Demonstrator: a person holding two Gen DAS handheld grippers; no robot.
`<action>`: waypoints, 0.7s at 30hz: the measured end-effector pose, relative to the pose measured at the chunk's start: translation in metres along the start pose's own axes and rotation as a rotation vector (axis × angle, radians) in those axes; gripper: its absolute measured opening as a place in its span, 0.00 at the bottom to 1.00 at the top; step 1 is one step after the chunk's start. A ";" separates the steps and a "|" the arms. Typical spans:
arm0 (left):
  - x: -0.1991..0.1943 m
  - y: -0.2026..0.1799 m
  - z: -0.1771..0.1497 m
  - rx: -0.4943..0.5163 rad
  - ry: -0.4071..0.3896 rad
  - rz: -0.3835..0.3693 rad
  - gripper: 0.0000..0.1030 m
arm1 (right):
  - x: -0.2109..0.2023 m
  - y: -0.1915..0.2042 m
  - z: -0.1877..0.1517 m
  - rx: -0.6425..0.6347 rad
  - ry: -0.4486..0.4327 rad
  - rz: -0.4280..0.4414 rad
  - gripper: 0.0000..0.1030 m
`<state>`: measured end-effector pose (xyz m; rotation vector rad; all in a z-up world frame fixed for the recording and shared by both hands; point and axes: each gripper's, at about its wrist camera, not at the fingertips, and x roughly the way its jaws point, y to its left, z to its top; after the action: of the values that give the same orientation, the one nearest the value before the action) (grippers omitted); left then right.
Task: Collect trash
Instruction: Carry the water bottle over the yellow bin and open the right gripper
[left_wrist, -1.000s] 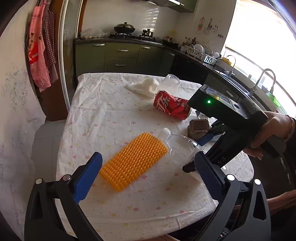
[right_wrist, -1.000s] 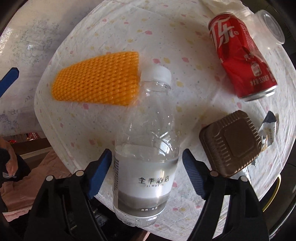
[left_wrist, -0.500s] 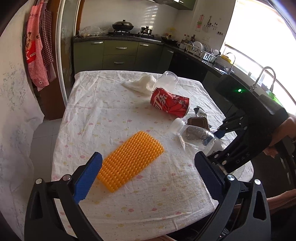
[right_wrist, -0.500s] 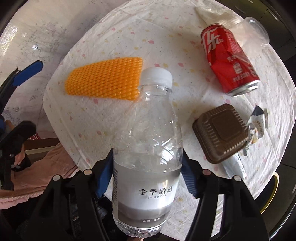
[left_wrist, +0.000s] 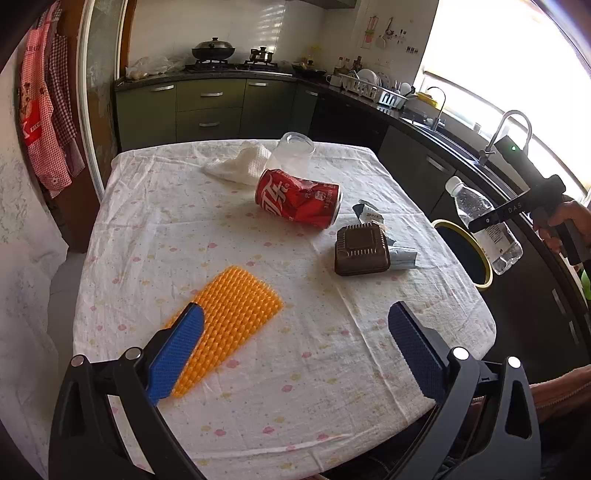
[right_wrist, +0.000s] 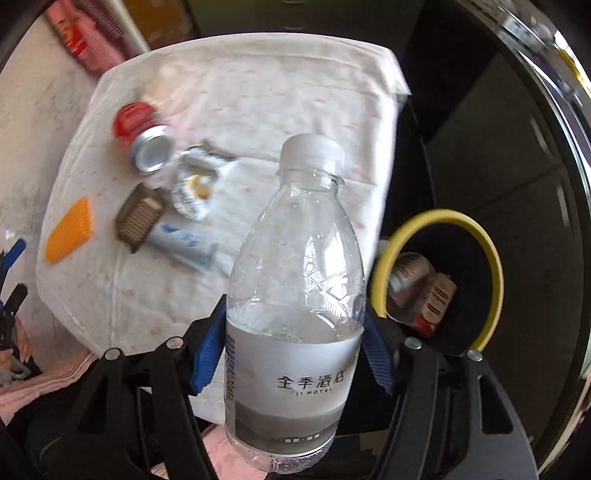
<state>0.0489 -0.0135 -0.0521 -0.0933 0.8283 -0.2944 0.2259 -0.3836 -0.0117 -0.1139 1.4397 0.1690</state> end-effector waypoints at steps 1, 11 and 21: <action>0.003 -0.002 0.002 0.004 0.005 -0.002 0.95 | 0.004 -0.020 0.000 0.038 0.007 -0.012 0.62; 0.031 -0.018 0.010 0.022 0.059 -0.010 0.95 | 0.088 -0.133 0.004 0.276 0.119 -0.030 0.62; 0.039 -0.020 0.013 0.054 0.075 -0.016 0.95 | 0.062 -0.133 -0.009 0.326 -0.016 -0.008 0.68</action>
<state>0.0784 -0.0447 -0.0671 -0.0385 0.8934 -0.3372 0.2493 -0.5128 -0.0775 0.1486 1.4326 -0.0727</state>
